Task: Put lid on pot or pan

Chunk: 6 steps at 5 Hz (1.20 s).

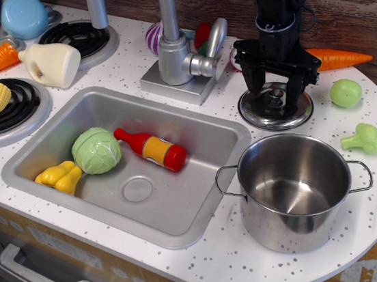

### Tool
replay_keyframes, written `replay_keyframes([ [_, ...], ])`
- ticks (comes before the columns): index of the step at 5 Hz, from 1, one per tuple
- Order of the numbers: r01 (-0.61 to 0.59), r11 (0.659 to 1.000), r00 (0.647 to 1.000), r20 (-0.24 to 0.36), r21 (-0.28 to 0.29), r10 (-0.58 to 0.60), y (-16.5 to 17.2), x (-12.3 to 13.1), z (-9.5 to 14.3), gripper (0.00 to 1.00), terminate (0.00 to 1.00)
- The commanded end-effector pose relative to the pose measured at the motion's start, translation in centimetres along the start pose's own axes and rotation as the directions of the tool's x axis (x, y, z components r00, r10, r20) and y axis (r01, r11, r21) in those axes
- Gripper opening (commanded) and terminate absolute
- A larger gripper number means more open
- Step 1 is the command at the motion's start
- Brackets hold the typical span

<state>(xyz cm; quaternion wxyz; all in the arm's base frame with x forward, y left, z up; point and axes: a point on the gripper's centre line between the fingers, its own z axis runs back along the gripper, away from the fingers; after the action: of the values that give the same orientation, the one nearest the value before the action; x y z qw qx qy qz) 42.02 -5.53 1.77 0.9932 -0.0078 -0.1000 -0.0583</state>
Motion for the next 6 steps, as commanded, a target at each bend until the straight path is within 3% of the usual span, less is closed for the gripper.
replay_keyframes([
  [1, 0.002, 1.000, 0.999, 0.034, -0.001, -0.002, 0.6, 0.9, 0.7, 0.00, 0.00],
  [2, 0.005, 1.000, 1.000, 0.027, -0.005, -0.005, 0.7, 1.2, 0.8, 0.00, 0.00],
  [3, 0.011, 1.000, 1.000, 0.002, 0.007, -0.011, 0.9, 1.3, 2.6, 0.00, 0.00],
  [4, 0.022, 0.999, 0.999, -0.039, 0.035, -0.020, 1.6, 0.9, 7.2, 0.00, 0.00],
  [5, 0.011, 0.997, 1.000, -0.012, 0.079, -0.010, 0.9, 1.0, 11.2, 0.00, 0.00],
  [6, -0.096, 0.993, 0.993, -0.055, 0.075, 0.100, -1.4, 0.1, 14.1, 0.00, 0.00],
])
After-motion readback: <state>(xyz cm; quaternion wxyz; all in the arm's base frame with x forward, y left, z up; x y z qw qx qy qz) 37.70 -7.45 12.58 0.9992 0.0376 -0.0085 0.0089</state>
